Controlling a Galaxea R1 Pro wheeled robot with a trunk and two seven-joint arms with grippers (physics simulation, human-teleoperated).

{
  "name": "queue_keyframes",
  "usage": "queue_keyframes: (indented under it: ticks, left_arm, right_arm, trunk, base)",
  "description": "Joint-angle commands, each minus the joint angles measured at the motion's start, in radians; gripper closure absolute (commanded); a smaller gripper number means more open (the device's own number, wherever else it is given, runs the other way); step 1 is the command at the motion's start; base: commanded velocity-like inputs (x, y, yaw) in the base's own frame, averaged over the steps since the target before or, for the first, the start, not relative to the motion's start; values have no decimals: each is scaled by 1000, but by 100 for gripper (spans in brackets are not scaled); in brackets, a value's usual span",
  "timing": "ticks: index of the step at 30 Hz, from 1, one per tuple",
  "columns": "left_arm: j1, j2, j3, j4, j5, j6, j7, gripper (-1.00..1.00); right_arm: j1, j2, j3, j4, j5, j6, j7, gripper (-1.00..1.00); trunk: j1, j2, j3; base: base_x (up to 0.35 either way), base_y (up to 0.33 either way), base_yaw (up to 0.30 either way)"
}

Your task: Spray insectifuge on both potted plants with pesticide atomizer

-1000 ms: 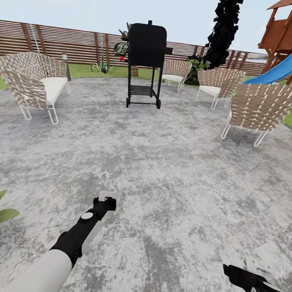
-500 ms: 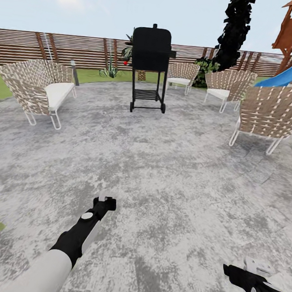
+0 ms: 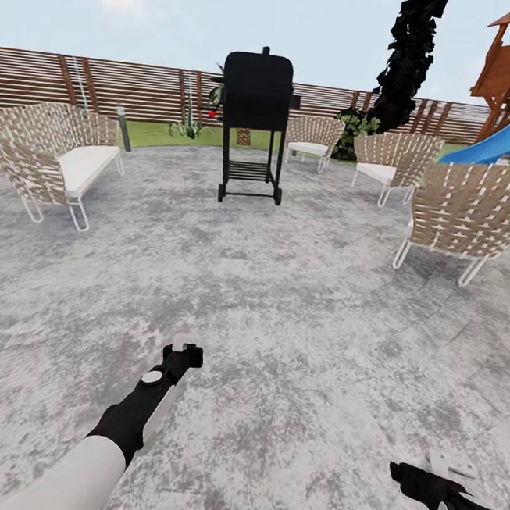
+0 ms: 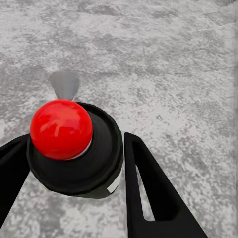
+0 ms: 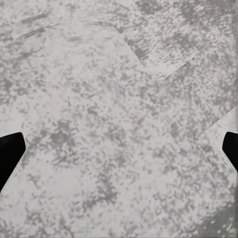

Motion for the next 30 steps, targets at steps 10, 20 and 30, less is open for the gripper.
queue_keyframes:
  ticks: [10, 20, 30]
  left_arm:
    - [0, 0, -1, -1, 3, 2, 0, 100]
    - [0, 0, -1, -1, 3, 1, -1, 100]
    - [0, 0, -1, -1, 38, 1, 0, 100]
  right_arm:
    - [0, 0, -1, -1, 1, 5, 2, -100]
    - [0, 0, -1, -1, 1, 5, 2, -100]
    - [0, 0, -1, -1, 1, 5, 2, -100]
  trunk:
    - [0, 0, -1]
    - [0, 0, -1]
    - [0, 0, -1]
  base:
    - [292, -209, 14]
    - [51, -30, 212]
    - [97, 0, 251]
